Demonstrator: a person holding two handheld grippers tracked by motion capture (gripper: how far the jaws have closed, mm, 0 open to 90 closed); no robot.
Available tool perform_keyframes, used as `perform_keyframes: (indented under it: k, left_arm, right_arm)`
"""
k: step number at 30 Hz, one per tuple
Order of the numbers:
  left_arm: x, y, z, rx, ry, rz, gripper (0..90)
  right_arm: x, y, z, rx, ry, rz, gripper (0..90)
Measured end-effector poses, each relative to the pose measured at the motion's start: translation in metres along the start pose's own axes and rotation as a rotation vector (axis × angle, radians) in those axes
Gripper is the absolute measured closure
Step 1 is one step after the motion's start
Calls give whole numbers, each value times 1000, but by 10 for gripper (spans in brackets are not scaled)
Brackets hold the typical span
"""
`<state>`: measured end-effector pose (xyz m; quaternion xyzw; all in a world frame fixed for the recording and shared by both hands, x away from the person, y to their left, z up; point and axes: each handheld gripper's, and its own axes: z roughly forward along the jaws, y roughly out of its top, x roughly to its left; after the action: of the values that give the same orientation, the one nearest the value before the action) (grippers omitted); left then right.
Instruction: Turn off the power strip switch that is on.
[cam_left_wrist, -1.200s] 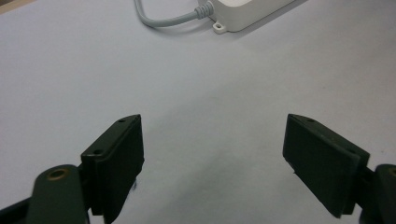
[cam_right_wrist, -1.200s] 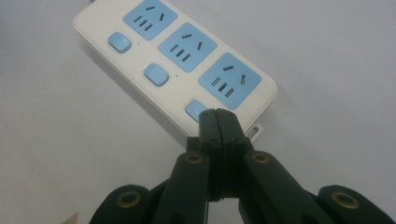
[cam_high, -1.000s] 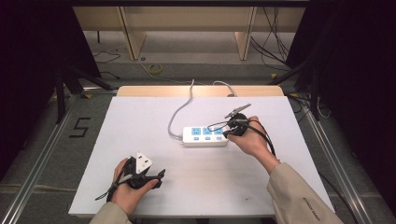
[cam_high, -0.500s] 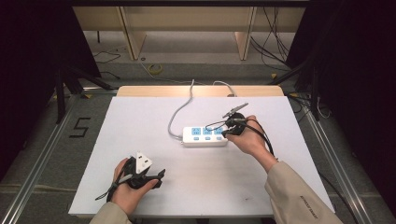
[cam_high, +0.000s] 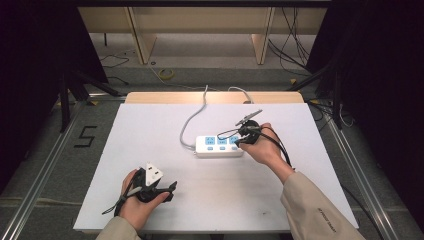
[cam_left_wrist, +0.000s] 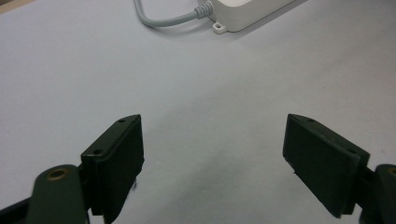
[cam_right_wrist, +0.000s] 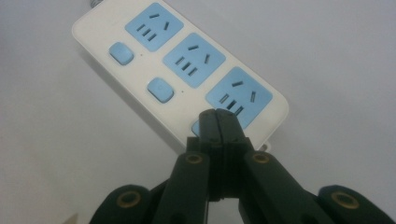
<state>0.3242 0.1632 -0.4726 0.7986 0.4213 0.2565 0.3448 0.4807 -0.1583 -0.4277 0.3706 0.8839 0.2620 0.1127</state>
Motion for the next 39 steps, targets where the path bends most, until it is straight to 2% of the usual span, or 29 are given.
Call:
perform_keyframes:
  k: [39]
  left_arm:
    - [0,0,0,-5,-2,-4,204]
  right_arm:
    - [0,11,12,25,10,12,900]
